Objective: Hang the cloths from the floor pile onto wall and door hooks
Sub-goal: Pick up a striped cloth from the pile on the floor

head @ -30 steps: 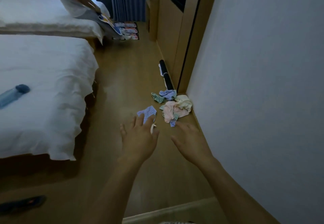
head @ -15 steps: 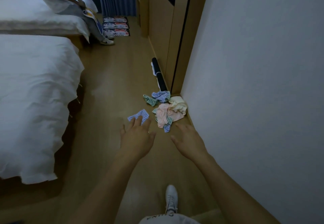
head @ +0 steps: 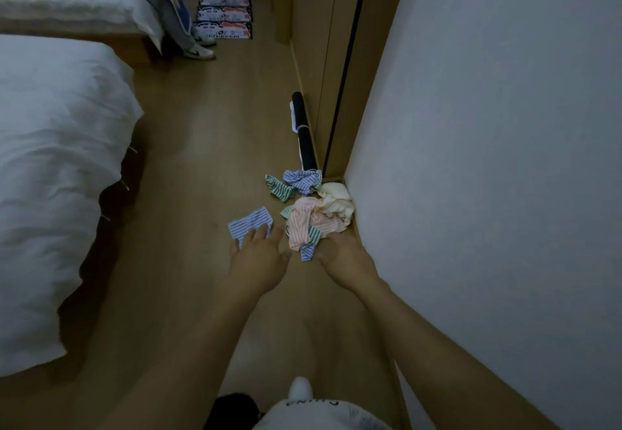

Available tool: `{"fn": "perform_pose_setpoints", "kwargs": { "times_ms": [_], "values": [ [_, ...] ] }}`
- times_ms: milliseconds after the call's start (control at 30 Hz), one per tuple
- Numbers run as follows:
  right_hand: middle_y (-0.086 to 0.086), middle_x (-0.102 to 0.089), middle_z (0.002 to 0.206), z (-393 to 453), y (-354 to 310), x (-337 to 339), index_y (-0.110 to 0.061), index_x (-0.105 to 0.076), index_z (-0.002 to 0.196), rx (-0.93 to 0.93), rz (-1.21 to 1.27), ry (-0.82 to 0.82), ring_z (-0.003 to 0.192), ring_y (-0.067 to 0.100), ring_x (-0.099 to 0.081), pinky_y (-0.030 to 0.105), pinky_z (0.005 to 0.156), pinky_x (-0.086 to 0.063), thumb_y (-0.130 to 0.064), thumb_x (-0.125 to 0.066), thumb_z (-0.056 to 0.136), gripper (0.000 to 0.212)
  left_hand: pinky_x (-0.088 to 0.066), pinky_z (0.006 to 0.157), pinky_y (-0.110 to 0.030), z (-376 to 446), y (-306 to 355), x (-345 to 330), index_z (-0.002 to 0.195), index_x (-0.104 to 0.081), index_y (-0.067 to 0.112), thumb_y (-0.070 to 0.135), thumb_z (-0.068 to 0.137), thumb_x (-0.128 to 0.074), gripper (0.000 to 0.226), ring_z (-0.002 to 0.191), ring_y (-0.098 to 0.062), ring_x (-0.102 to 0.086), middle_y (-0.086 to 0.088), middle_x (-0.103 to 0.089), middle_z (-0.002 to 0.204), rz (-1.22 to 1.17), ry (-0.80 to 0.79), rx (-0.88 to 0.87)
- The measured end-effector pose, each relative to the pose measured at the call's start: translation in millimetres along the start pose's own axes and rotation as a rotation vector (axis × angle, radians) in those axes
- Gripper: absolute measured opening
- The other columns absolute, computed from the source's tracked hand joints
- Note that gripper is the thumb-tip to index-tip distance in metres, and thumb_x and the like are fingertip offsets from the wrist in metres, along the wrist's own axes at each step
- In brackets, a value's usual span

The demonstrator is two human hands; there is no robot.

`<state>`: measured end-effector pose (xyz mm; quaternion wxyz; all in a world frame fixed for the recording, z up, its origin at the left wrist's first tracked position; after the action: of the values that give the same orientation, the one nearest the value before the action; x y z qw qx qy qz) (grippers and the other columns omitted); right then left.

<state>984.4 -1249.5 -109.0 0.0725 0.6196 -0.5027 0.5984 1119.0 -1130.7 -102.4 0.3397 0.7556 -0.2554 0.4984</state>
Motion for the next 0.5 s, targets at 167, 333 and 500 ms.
{"fn": "perform_pose_setpoints", "kwargs": {
  "times_ms": [167, 333, 500],
  "values": [
    [0.012, -0.059, 0.123, 54.5, 15.1, 7.2, -0.018, -0.056, 0.12, -0.037, -0.045, -0.028, 0.11, 0.03, -0.056, 0.031, 0.084, -0.044, -0.041, -0.057, 0.087, 0.04, -0.02, 0.114, -0.056, 51.4, 13.1, -10.7, 0.151, -0.025, 0.033, 0.05, 0.097, -0.043, 0.059, 0.144, -0.028, -0.024, -0.005, -0.025, 0.158, -0.022, -0.037, -0.007],
    [0.016, -0.056, 0.126, 108.5, 23.3, 5.7, -0.015, -0.054, 0.125, -0.078, -0.034, -0.088, 0.113, 0.033, -0.053, 0.033, 0.085, -0.044, -0.038, -0.059, 0.087, 0.045, -0.022, 0.114, -0.055, 111.1, 15.2, -18.8, 0.15, -0.026, 0.033, 0.05, 0.096, -0.044, 0.059, 0.142, -0.029, -0.027, -0.005, -0.029, 0.156, -0.029, -0.056, 0.001],
    [0.012, -0.057, 0.129, 180.2, 28.3, 10.8, -0.02, -0.053, 0.129, -0.111, -0.078, -0.119, 0.114, 0.031, -0.055, 0.037, 0.093, -0.048, -0.041, -0.059, 0.085, 0.049, -0.025, 0.111, -0.054, 190.8, 10.7, -23.6, 0.15, -0.027, 0.03, 0.047, 0.095, -0.046, 0.061, 0.139, -0.034, -0.031, -0.008, -0.031, 0.155, -0.068, -0.095, -0.001]
  ]
}}
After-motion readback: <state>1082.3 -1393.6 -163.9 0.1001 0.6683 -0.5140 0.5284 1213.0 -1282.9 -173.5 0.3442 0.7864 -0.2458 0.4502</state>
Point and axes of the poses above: each hand's wrist, its own z-axis towards the middle knuckle, its own x-axis out of the back of the hand, y = z × x, the point moved 6 cm from there along z, towards the middle knuckle
